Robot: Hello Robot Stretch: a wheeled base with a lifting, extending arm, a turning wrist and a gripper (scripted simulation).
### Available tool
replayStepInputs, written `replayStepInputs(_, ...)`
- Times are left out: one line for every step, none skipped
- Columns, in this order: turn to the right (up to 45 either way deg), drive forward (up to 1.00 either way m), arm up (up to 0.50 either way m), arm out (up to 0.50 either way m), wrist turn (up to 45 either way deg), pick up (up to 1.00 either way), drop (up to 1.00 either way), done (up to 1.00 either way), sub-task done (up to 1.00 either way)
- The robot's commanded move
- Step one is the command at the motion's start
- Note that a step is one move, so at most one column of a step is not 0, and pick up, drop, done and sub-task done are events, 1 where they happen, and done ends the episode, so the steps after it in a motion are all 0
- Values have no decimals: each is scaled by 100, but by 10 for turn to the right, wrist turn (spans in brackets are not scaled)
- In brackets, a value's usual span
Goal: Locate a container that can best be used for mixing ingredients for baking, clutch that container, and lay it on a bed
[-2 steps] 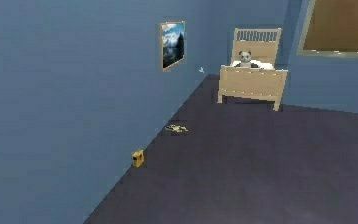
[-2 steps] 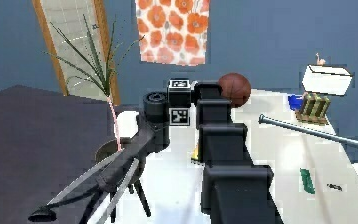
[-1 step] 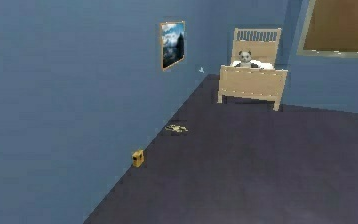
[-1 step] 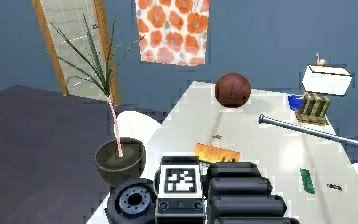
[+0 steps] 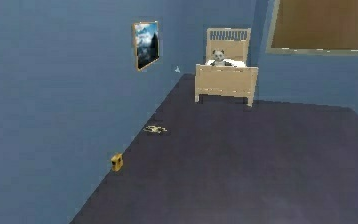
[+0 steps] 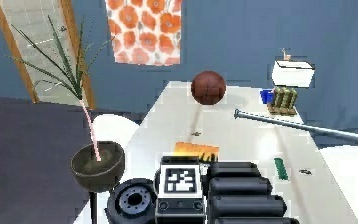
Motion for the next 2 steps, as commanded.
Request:
replayStepInputs(0,100,0,0,0,0,0,0,0)
replayStepInputs(0,100,0,0,0,0,0,0,0)
